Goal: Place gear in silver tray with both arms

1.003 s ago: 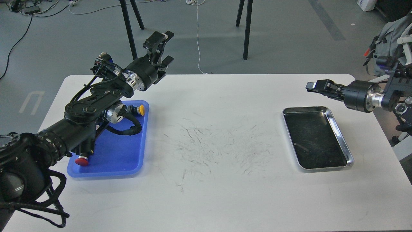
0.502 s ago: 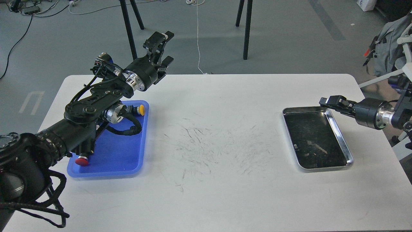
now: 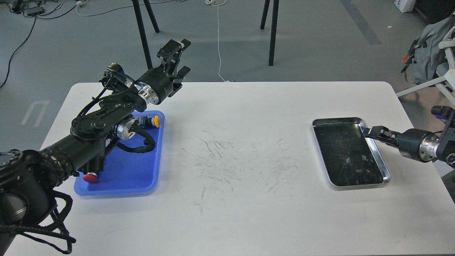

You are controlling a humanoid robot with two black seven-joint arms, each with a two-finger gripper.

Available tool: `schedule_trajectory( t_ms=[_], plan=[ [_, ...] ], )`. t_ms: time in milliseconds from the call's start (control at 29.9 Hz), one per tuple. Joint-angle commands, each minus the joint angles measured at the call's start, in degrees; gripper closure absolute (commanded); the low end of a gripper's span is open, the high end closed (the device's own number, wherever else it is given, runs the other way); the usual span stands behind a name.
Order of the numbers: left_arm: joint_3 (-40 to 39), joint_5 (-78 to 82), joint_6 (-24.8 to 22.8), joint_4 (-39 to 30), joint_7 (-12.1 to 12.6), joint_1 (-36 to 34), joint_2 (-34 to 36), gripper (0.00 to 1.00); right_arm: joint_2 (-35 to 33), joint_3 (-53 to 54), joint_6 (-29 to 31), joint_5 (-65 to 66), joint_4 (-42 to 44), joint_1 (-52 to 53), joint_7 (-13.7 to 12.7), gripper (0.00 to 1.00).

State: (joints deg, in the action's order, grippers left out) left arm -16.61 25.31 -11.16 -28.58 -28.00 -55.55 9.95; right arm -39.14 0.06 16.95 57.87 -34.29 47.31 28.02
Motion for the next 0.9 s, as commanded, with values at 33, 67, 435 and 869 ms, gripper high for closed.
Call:
schedule_trajectory(
  t_ms=[33,67,435,869],
  plan=[
    [0.0,0.0,0.0,-0.1,0.0,0.1,-0.1,0.00,1.2,-0.8,-0.6,0.0,-0.1,0.4,0.0,0.98],
    [0.0,0.0,0.0,0.0,0.0,0.1,-0.1,0.00,1.5,-0.8,-0.6,0.0,0.0,0.6,0.0,0.98],
    [0.0,0.0,0.0,0.0,0.0,0.0,0.1,0.00,3.6,-0.8,-0.7,0.0,0.1,2.2,0.0,0.98],
    [0.0,0.0,0.0,0.0,0.0,0.0,0.1,0.00,6.5,-0.7,-0.2,-0.4,5.9,2.5,0.0,0.94]
  ],
)
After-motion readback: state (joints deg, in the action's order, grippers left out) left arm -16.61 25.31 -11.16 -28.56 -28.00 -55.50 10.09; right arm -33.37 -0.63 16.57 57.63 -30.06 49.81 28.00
